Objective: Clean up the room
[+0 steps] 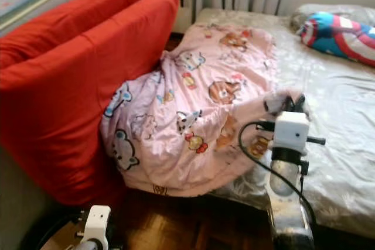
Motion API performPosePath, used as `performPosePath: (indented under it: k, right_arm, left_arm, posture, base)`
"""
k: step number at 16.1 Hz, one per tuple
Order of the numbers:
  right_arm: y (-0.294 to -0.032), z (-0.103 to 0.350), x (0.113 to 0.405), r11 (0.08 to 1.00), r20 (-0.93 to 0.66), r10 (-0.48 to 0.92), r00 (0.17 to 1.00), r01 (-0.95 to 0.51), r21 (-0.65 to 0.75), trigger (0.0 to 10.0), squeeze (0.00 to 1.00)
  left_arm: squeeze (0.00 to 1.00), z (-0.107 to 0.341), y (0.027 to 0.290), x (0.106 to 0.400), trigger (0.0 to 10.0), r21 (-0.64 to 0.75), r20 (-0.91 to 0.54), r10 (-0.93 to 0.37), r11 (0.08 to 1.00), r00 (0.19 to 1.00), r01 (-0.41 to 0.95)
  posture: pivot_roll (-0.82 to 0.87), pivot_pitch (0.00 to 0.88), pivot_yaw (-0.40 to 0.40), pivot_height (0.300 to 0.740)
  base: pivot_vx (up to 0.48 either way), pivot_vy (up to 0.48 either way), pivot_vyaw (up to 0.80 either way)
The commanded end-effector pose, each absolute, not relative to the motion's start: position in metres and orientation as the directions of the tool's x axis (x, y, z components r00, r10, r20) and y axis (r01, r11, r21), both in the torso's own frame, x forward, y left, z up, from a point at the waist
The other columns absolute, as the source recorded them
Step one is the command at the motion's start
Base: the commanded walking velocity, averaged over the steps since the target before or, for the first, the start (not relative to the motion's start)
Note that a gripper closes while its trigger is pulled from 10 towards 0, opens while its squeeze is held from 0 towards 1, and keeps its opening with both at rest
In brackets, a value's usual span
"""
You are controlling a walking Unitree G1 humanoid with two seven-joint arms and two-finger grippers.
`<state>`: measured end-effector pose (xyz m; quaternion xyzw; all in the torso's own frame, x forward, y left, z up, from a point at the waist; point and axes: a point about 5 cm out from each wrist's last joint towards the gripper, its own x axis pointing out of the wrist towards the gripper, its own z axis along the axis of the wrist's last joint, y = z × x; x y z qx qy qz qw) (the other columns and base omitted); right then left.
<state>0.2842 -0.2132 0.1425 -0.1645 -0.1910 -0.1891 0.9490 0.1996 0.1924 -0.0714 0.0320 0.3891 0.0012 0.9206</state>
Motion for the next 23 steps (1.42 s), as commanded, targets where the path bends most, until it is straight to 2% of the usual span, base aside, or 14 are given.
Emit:
performPosePath:
  k: [1, 2, 5, 7, 8, 9, 10, 11, 14, 16, 17, 19, 23]
  right_arm:
    - [-0.207, 0.142, 0.277, 0.875, 0.438, -0.246, 0.865, 0.392, -0.284, 10.0, 0.0]
    - [-0.201, 0.135, 0.272, 0.879, 0.413, -0.212, 0.886, 0.357, -0.315, 10.0, 0.0]
    - [-0.206, 0.11, 0.255, 0.889, 0.281, -0.28, 0.918, 0.359, -0.285, 10.0, 0.0]
    - [-0.213, 0.086, 0.242, 0.904, 0.111, -0.35, 0.93, 0.367, -0.222, 10.0, 0.0]
    - [-0.223, 0.073, 0.235, 0.887, 0.039, -0.41, 0.911, 0.408, -0.214, 10.0, 0.0]
    - [-0.227, 0.072, 0.232, 0.875, 0.041, -0.422, 0.906, 0.418, -0.243, 10.0, 0.0]
    - [-0.217, 0.086, 0.234, 0.878, 0.13, -0.329, 0.935, 0.354, -0.321, 10.0, 0.0]
    - [-0.209, 0.097, 0.235, 0.88, 0.192, -0.284, 0.939, 0.335, -0.336, 10.0, 0.0]
    - [-0.199, 0.103, 0.231, 0.87, 0.227, -0.203, 0.953, 0.282, -0.405, 10.0, 0.0]
    - [-0.198, 0.076, 0.227, 0.908, 0.062, -0.196, 0.979, 0.204, -0.366, 10.0, 0.0]
    - [-0.2, 0.054, 0.224, 0.921, -0.086, -0.201, 0.976, 0.159, -0.357, 10.0, 0.0]
    - [-0.208, 0.005, 0.204, 0.943, -0.395, -0.264, 0.88, 0.15, -0.297, 10.0, 0.0]
    - [-0.196, -0.019, 0.196, 0.954, -0.542, -0.155, 0.826, -0.016, -0.298, 10.0, 0.0]
  left_arm:
    - [0.0, -0.075, 0.195, 0.192, 10.0, 0.071, -0.737, 0.032, 0.997, 0.675, 0.03]
    - [0.0, -0.075, 0.194, 0.192, 10.0, 0.071, -0.738, 0.031, 0.997, 0.674, 0.032]
    - [0.0, -0.076, 0.194, 0.191, 10.0, 0.07, -0.739, 0.03, 0.997, 0.674, 0.033]
    - [0.0, -0.076, 0.194, 0.191, 10.0, 0.072, -0.738, 0.032, 0.997, 0.674, 0.031]
    - [0.0, -0.076, 0.194, 0.191, 10.0, 0.072, -0.738, 0.031, 0.997, 0.674, 0.033]
    - [0.0, -0.076, 0.193, 0.192, 10.0, 0.073, -0.737, 0.03, 0.997, 0.675, 0.035]
    - [0.0, -0.076, 0.193, 0.192, 10.0, 0.074, -0.737, 0.029, 0.997, 0.675, 0.039]
    - [0.0, -0.075, 0.193, 0.192, 10.0, 0.074, -0.737, 0.028, 0.996, 0.676, 0.04]
    - [0.0, -0.075, 0.192, 0.194, 10.0, 0.074, -0.734, 0.024, 0.996, 0.679, 0.045]
    - [0.0, -0.075, 0.191, 0.194, 10.0, 0.073, -0.733, 0.023, 0.996, 0.68, 0.046]
    - [0.0, -0.075, 0.19, 0.194, 10.0, 0.073, -0.733, 0.021, 0.996, 0.68, 0.047]
    - [0.0, -0.075, 0.189, 0.194, 10.0, 0.072, -0.731, 0.02, 0.996, 0.682, 0.048]
    - [0.0, -0.075, 0.189, 0.193, 10.0, 0.072, -0.731, 0.018, 0.996, 0.682, 0.051]
  posture:
    - [-0.04, 0.088, -0.009, 0.74]
    - [-0.04, 0.088, -0.01, 0.74]
    - [-0.04, 0.088, -0.017, 0.74]
    - [-0.04, 0.087, -0.019, 0.74]
    - [-0.04, 0.087, -0.018, 0.74]
    - [-0.04, 0.087, -0.017, 0.74]
    - [-0.04, 0.087, -0.016, 0.74]
    - [-0.04, 0.086, -0.017, 0.74]
    - [-0.05, 0.084, -0.02, 0.74]
    - [-0.05, 0.083, -0.022, 0.74]
    - [-0.05, 0.084, -0.022, 0.74]
    - [-0.05, 0.084, -0.025, 0.74]
    - [-0.05, 0.088, -0.024, 0.74]
  base:
    - [0.0, 0.0, 0.0]
    - [0.0, 0.0, 0.0]
    - [0.0, 0.0, 0.0]
    - [0.0, 0.0, 0.0]
    - [0.0, 0.0, 0.0]
    - [0.0, 0.0, 0.0]
    - [0.0, 0.0, 0.0]
    - [0.0, 0.0, 0.0]
    - [0.0, 0.0, 0.0]
    - [0.0, 0.0, 0.0]
    - [0.0, 0.0, 0.0]
    - [0.0, 0.0, 0.0]
    - [0.0, 0.0, 0.0]
